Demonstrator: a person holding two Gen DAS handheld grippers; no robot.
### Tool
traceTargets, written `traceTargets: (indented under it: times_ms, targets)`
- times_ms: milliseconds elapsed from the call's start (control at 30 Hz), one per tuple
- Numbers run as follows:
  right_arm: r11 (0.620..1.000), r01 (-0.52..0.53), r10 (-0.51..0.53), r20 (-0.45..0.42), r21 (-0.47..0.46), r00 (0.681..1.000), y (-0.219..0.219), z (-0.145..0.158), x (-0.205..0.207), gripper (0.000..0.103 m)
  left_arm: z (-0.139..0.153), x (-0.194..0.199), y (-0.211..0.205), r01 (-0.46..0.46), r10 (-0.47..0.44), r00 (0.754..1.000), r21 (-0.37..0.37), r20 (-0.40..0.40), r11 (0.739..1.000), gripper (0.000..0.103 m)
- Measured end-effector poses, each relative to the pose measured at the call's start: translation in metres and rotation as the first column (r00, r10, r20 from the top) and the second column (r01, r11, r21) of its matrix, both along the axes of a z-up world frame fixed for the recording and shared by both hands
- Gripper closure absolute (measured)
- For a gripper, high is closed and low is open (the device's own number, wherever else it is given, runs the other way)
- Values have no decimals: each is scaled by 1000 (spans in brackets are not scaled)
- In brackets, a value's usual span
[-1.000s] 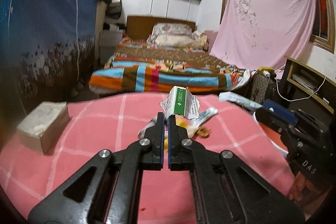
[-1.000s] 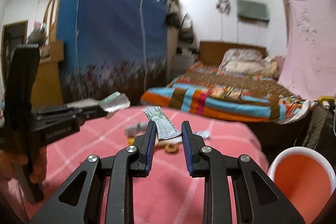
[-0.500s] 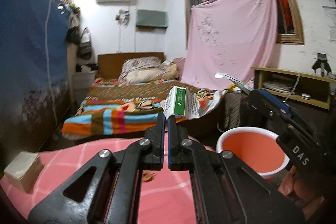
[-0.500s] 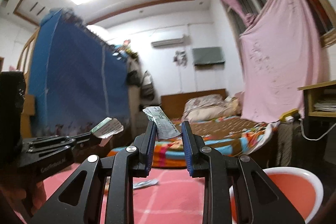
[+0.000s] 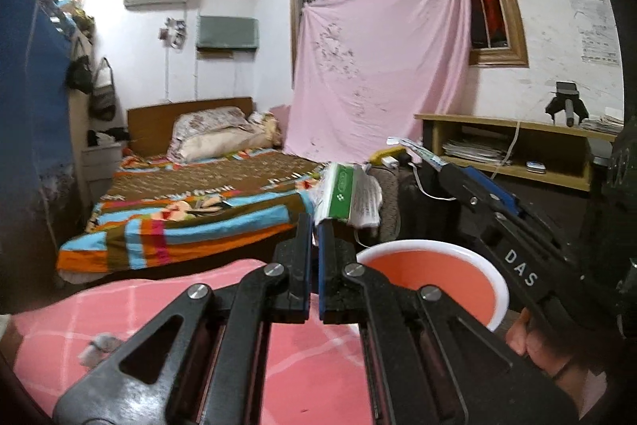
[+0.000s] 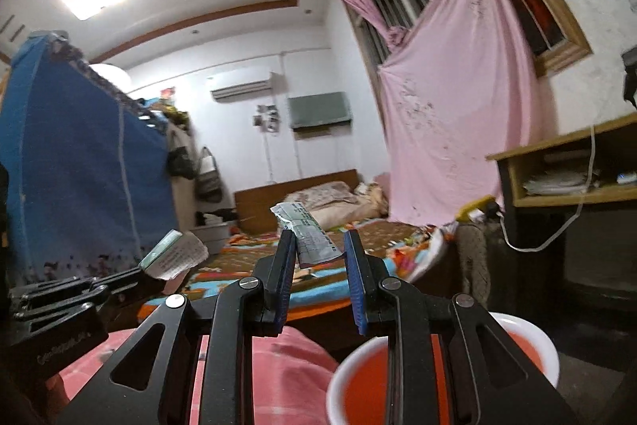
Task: Collect trash
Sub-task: 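Lift both held items and carry them over the orange bucket, then open both tools to drop the items into the bucket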
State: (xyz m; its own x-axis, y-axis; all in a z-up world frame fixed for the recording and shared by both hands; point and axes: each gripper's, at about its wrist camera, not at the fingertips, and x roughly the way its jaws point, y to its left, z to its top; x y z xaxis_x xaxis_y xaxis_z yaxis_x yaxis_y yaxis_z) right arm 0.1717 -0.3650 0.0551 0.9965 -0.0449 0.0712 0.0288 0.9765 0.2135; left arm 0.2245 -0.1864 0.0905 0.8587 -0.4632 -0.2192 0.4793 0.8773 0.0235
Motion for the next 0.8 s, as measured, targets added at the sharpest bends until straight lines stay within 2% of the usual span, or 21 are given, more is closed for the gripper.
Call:
traceTargets:
  times_ms: [200,433,700,800]
  targets:
    - [997,54,-51,-60,55,997,-23,-8,6,80,-14,20,-27,56,-57,992,-9,-111,998,103]
    - [989,97,-78,-167,112,983,-43,-22,19,80,-29,41,-66,118,-116,966,-3,-231,993,103]
    - [976,142,-96,-256,167,962,-58,-34,23,79,-52,65,-90,146,-144,918,-21,-369,989,103]
    - [969,160,-103,-283,186,954,-65,-38,24,78,-60,70,-95,162,-158,892,-25,-423,986,103]
